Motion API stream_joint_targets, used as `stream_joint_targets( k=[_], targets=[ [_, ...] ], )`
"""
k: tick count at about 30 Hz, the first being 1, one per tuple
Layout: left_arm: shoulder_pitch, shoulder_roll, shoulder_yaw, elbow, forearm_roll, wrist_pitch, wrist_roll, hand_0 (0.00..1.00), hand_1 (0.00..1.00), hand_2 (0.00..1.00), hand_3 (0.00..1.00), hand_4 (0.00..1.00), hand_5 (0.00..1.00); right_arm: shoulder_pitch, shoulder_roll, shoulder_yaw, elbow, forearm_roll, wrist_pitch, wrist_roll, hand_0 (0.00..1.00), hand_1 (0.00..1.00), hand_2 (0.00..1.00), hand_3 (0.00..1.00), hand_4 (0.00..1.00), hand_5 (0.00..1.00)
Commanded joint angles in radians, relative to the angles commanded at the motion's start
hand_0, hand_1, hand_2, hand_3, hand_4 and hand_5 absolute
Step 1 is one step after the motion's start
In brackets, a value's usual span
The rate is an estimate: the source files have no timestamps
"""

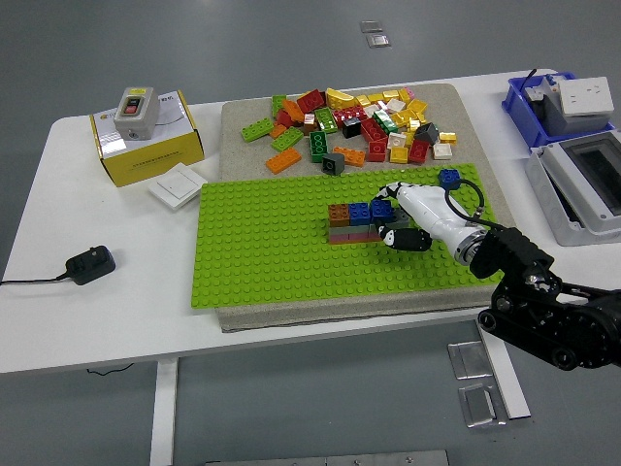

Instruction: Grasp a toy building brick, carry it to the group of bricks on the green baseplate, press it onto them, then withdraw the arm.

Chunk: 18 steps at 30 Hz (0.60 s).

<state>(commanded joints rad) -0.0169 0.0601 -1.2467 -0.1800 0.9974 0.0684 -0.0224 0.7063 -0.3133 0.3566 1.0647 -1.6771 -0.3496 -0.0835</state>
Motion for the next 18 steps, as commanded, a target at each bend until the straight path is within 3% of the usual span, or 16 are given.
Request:
stream_joint_targets(
  k=[13, 14, 18],
  targets=[
    [0.001, 0.002, 0.002, 0.000, 0.000, 0.000, 0.000, 0.665, 0.661, 0.585, 0.608, 0.206, 0.702, 0.004, 0.000, -0.003, -0.004, 0.002, -0.001, 0.001, 0.762, 0.829, 0.873, 0.608, 0.473, 0.347],
    [0.001, 0.002, 0.002, 0.000, -0.001, 0.000, 0.000, 0.665, 0.661, 0.584, 0.608, 0.207, 0.703, 0.004, 0.000, -0.004, -0.005, 0.002, -0.001, 0.001, 0.763, 0.831, 0.881, 0.696, 0.474, 0.348],
    [0.002, 0.002, 0.003, 0.000, -0.001, 0.000, 0.000, 0.665, 0.661, 0.584, 0.608, 0.207, 0.703, 0.003, 0.000, -0.006, -0.006, 0.003, 0.000, 0.001, 0.763, 0.831, 0.881, 0.696, 0.474, 0.348]
  ],
)
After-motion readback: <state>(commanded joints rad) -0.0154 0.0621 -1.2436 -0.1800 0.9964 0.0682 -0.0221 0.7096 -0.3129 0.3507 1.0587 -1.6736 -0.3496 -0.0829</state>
